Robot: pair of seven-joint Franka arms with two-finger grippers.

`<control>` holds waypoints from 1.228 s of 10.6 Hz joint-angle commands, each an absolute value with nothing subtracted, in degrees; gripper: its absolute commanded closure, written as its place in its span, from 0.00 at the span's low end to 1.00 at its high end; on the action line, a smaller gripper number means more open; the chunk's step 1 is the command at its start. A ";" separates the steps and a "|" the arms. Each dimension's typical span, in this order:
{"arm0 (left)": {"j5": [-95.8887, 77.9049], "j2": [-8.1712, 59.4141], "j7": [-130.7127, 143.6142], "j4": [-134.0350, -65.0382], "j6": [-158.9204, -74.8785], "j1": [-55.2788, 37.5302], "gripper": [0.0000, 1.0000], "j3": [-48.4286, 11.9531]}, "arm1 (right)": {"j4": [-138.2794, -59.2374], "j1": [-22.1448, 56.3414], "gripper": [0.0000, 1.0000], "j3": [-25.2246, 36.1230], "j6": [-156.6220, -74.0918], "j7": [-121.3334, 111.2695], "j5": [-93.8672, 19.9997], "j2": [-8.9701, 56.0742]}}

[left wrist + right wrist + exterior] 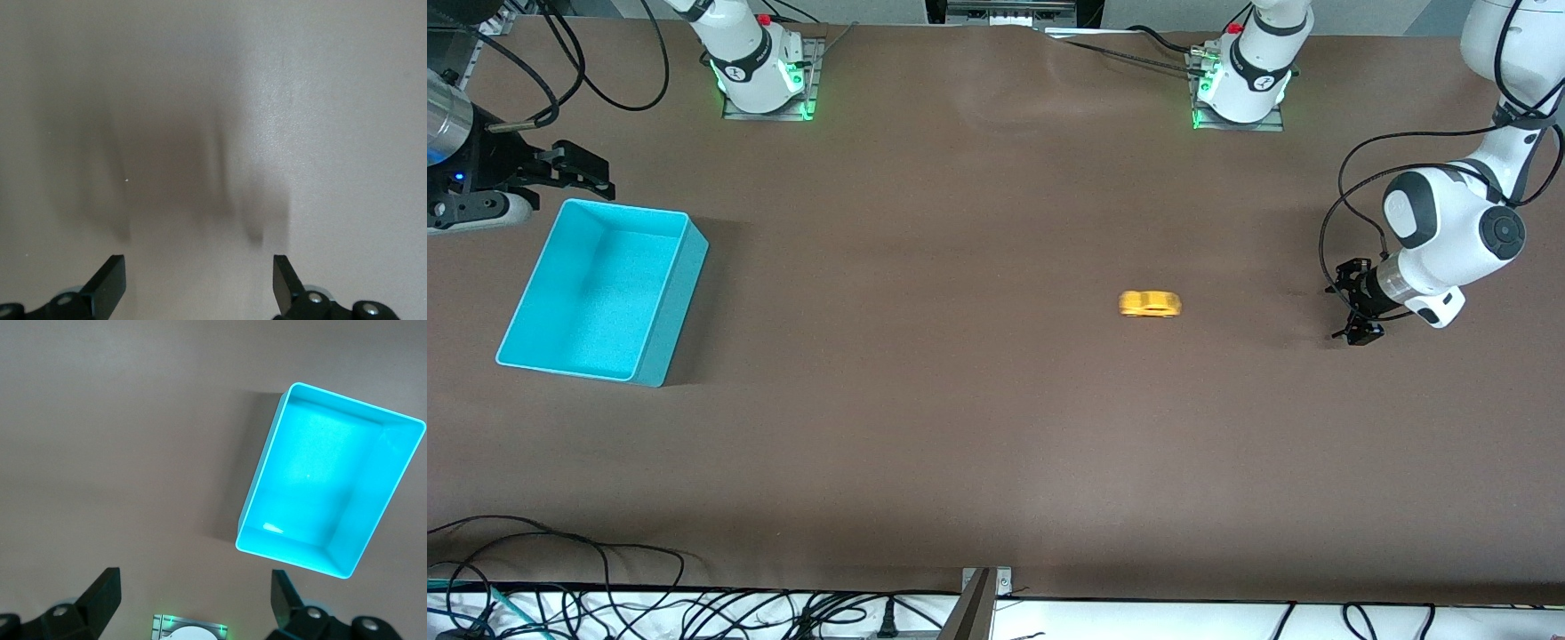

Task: Wind up and store yellow beetle car
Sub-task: 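Release the wound car with the left gripper and raise the gripper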

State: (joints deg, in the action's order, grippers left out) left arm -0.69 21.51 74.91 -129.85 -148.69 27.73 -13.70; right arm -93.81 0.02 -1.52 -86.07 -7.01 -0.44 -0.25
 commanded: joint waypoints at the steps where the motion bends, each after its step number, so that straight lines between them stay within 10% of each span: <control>1: 1.05 20.13 74.27 -127.19 -145.13 28.30 0.03 -14.50 | -92.81 -0.35 0.00 -1.49 -85.08 -7.91 -1.58 0.09; 13: 1.40 19.86 52.93 -95.38 -107.59 25.06 0.02 -20.38 | -92.81 -0.35 0.00 -1.49 -85.08 -7.91 -1.67 0.44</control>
